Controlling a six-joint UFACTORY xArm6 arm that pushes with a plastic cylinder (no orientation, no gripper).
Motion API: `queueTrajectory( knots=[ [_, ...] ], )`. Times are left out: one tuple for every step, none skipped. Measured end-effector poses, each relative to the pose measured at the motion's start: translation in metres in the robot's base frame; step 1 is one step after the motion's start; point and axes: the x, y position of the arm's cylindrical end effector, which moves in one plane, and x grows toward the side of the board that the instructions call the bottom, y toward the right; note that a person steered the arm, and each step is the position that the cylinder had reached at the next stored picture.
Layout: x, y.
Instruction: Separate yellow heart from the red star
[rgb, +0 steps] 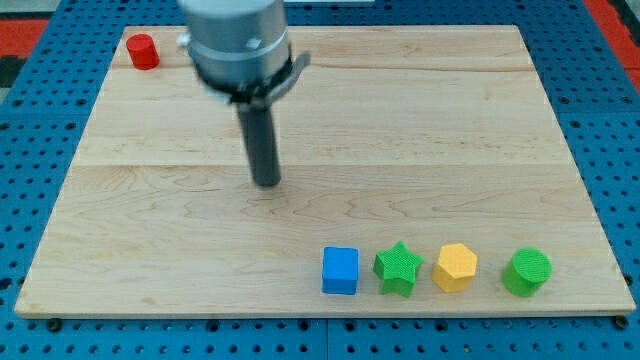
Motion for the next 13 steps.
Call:
queueTrajectory(
  knots=[
    [-0.088,0.026],
    [-0.174,0.043],
    [-0.212,0.028],
    [-0.22,0.003],
    [-0.216,-0.012],
    [-0.192,-0.033],
    [-0.179,-0.047],
    [-0.179,-0.048],
    [-0.171,-0.069],
    [-0.149,-0.092],
    [-0.122,-0.094],
    [-0.092,-0.094],
    [-0.071,-0.123]
  ],
)
